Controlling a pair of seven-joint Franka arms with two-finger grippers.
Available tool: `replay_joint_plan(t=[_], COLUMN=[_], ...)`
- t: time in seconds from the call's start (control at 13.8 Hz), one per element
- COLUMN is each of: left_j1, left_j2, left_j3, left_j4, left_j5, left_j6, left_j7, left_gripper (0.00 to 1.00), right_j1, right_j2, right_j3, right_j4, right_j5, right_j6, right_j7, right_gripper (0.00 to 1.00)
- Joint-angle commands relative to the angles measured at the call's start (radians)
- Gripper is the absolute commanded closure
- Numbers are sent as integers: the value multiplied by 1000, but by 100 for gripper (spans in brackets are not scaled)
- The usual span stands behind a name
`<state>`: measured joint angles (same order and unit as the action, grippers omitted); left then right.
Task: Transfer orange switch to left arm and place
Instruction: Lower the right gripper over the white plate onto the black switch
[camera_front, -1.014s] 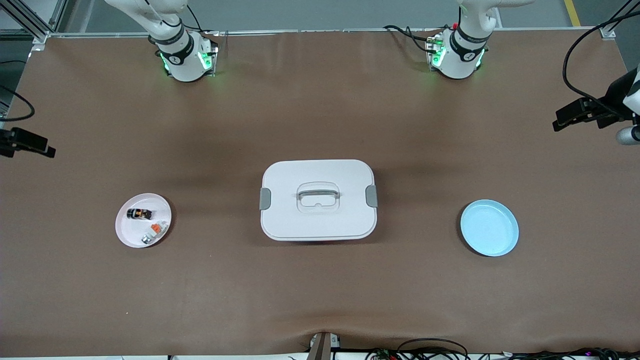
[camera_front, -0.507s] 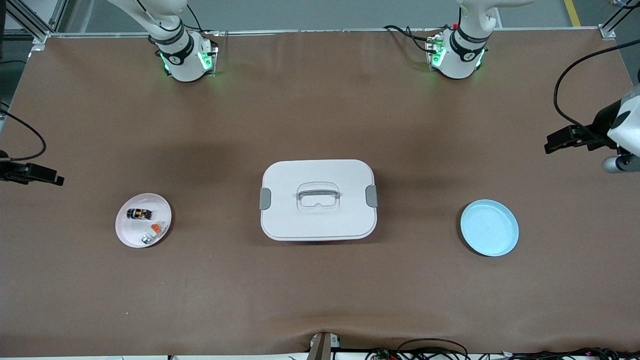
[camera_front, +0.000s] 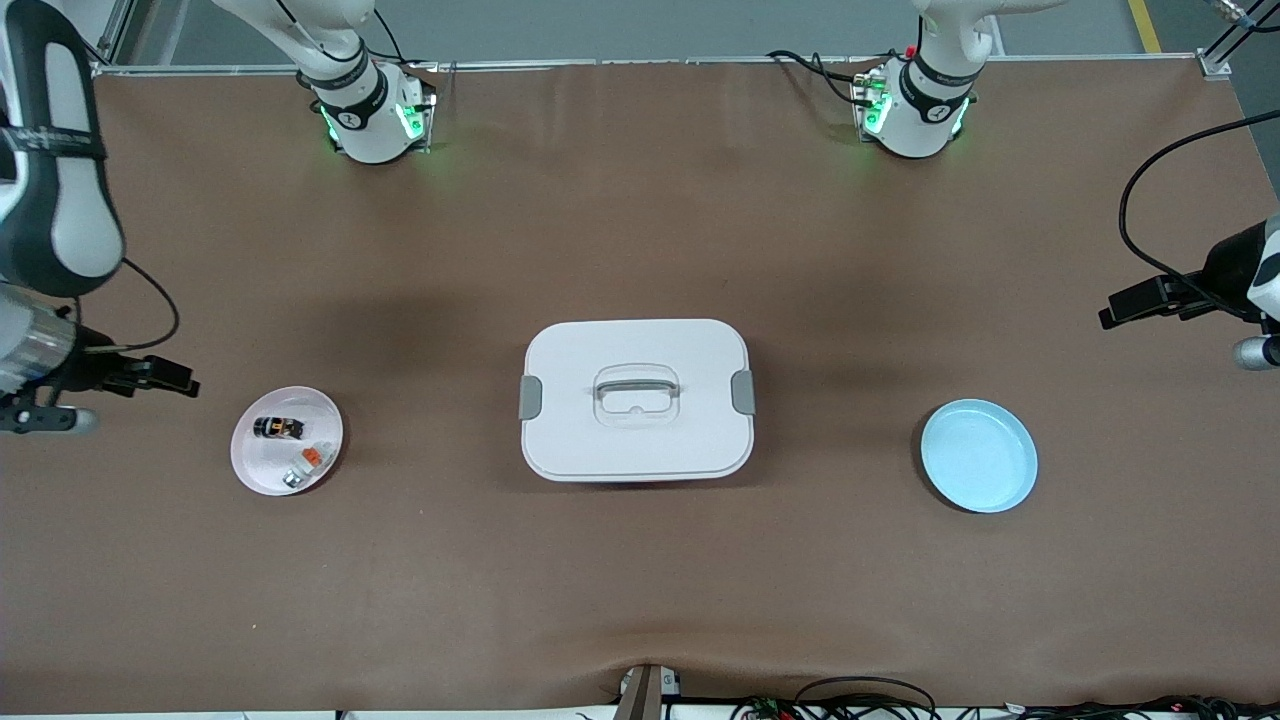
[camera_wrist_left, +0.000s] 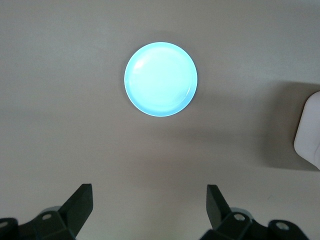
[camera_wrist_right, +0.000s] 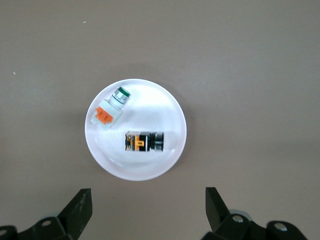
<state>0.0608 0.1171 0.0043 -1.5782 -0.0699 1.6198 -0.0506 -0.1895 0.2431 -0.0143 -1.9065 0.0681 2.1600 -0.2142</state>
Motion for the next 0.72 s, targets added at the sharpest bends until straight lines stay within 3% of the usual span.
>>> replay_joint_plan(t=[0.0, 0.65], left_j1=[-1, -4], left_j2=[-1, -2], left_j3=[0, 0], left_j4=[9, 9], left_j5=[-14, -14], left_j6=[3, 2], left_j7=[9, 2], left_gripper=[0, 0], right_j1=[16, 35], right_j2=[-21, 137], right_j3=[0, 0], right_j4=[-88, -97], right_j5=[10, 21], right_j6=[107, 251], right_j7=[6, 45], right_gripper=[0, 0])
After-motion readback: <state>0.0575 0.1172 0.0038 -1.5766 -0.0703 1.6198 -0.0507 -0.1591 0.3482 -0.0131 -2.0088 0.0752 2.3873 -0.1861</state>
